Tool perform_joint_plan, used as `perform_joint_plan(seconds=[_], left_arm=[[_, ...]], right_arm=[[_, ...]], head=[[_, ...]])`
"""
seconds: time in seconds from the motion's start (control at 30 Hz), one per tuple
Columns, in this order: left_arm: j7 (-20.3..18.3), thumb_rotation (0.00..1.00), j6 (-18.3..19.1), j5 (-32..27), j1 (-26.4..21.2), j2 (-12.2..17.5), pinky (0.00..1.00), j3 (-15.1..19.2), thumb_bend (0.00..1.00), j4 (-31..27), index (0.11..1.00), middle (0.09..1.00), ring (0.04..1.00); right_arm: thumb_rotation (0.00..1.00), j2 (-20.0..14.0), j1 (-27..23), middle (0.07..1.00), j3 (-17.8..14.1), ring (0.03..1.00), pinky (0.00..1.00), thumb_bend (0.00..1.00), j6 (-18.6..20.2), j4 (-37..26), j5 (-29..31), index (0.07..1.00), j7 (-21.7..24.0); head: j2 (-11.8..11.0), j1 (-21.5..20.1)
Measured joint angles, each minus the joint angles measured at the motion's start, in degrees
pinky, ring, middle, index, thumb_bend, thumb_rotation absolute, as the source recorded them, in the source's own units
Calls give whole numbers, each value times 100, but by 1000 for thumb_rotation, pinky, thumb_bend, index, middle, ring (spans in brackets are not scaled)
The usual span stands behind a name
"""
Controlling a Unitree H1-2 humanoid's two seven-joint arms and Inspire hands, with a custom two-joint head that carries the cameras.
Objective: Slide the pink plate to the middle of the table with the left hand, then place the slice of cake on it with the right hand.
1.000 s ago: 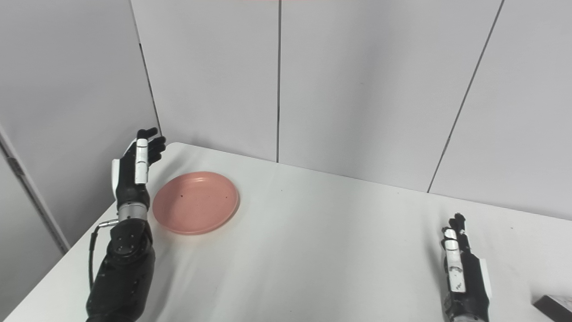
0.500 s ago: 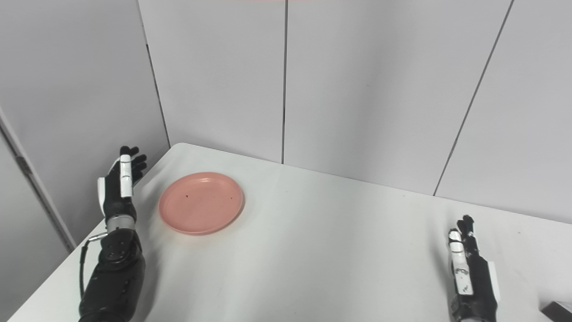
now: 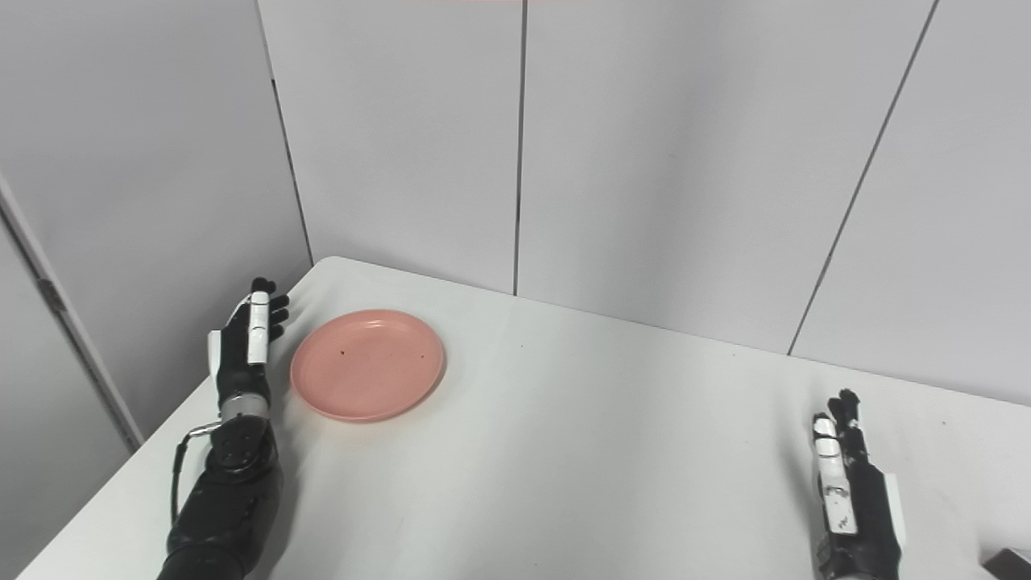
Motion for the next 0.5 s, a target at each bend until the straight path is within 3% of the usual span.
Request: perform_joint_plan(seconds=[0.2,0.5], left_arm=[[-112,1000,-46,-143,-14,-80,815,-164,775,-5,788,785,808],[-764,998,66,-693,-19,-413,796,-279,788,-252,797,795,807]], right_arm=[[842,40,66,988,7,971,1000,411,1,-108,5,1000,-2],[837,61,78,996,18,981,1000,381,2,-150,2,1000,-24]], head=[[-9,-9],[17,-35]])
